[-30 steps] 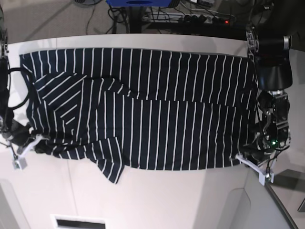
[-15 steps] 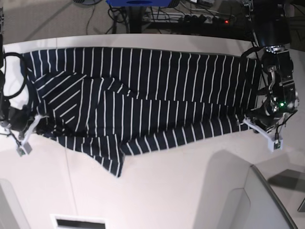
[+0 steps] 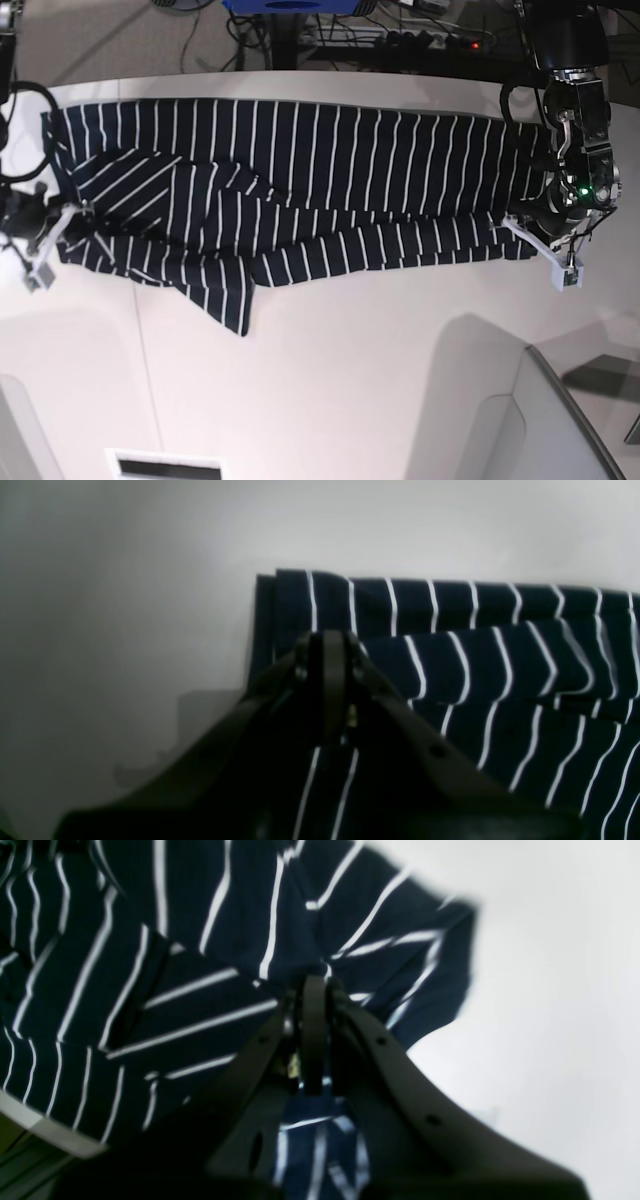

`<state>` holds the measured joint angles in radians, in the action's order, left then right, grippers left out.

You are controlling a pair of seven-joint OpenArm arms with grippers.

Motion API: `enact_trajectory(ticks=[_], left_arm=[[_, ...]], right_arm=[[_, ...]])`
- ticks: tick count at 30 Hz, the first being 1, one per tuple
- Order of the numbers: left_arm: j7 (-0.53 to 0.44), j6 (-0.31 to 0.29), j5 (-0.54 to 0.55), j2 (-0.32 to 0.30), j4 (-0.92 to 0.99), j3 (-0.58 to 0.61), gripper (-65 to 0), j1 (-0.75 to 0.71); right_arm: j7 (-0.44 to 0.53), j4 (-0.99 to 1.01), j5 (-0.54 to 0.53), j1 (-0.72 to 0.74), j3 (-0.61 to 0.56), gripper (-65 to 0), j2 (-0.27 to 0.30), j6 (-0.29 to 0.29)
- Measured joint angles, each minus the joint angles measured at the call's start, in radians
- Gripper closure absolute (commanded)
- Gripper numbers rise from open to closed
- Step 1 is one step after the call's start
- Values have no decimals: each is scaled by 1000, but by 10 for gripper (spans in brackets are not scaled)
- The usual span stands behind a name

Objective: Layout the t-shirt on the table in an organized manner, then fold the t-shirt properly
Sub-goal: 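Lower the folded hem onto the shirt body with both grippers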

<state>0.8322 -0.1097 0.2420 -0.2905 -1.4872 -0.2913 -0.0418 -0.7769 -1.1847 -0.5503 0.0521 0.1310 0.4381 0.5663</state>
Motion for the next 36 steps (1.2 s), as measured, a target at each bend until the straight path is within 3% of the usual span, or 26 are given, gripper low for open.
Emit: enact_trajectory(ticks=[7, 24, 28, 36], left_arm=[[-2, 0, -3, -6, 0, 0, 0, 6], [-6, 0, -3, -47, 36, 19, 0, 0], [-115, -5, 6, -46, 94, 101, 0, -18], [-171, 0, -3, -50, 161, 109, 0, -30]], right_arm=[[-36, -80, -2, -69, 21, 0, -39, 0], [-43, -131, 0, -136, 21, 0, -36, -1], [-43, -131, 0, -142, 20, 0, -37, 0], [-38, -58, 4, -136, 20, -9, -33, -1]])
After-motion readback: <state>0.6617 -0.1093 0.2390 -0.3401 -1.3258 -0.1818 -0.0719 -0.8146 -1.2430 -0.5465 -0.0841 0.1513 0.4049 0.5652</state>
